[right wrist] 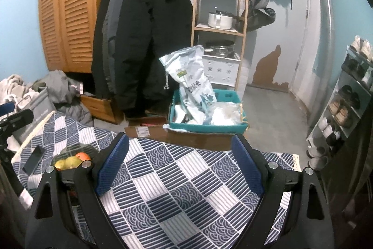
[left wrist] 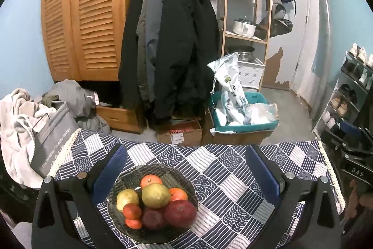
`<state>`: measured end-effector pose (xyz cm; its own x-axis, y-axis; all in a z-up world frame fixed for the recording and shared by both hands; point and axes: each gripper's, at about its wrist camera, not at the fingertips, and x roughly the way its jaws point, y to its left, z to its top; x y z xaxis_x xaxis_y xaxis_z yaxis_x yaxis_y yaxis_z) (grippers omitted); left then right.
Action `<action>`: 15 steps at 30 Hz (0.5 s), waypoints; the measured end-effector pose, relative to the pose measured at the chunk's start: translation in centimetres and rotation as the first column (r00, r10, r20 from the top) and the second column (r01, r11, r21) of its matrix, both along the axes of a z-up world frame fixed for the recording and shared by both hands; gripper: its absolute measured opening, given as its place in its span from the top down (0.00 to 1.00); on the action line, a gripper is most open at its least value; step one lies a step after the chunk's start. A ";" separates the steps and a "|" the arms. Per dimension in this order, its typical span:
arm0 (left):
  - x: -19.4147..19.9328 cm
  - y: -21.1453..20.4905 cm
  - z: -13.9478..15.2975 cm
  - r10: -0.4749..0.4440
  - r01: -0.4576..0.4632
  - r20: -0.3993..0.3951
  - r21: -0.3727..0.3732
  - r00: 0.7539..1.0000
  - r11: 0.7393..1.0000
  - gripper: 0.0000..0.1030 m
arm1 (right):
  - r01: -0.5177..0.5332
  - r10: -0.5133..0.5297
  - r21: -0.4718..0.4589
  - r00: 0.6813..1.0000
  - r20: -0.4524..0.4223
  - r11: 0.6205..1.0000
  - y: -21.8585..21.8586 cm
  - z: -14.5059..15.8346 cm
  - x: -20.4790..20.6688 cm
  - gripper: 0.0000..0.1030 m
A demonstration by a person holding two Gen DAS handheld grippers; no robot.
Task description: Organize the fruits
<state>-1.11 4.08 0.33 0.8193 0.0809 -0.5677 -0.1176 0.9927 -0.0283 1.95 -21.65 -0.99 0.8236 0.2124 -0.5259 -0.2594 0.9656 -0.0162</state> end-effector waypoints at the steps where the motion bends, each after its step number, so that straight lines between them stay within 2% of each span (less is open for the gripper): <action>1: 0.0 -0.1 0.0 0.000 0.000 -0.002 0.003 1.000 1.000 0.01 | 0.000 0.000 -0.001 1.000 0.001 1.000 0.0 0.0 0.0 0.14; 15: 0.2 -0.5 -0.1 -0.005 0.006 -0.007 0.007 1.000 1.000 0.01 | 0.004 -0.004 0.001 1.000 -0.002 1.000 -0.3 -0.2 0.2 0.14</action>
<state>-0.94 3.61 0.18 0.8157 0.0803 -0.5729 -0.1124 0.9935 -0.0207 2.16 -21.90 -1.16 0.8232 0.2098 -0.5276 -0.2556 0.9667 -0.0146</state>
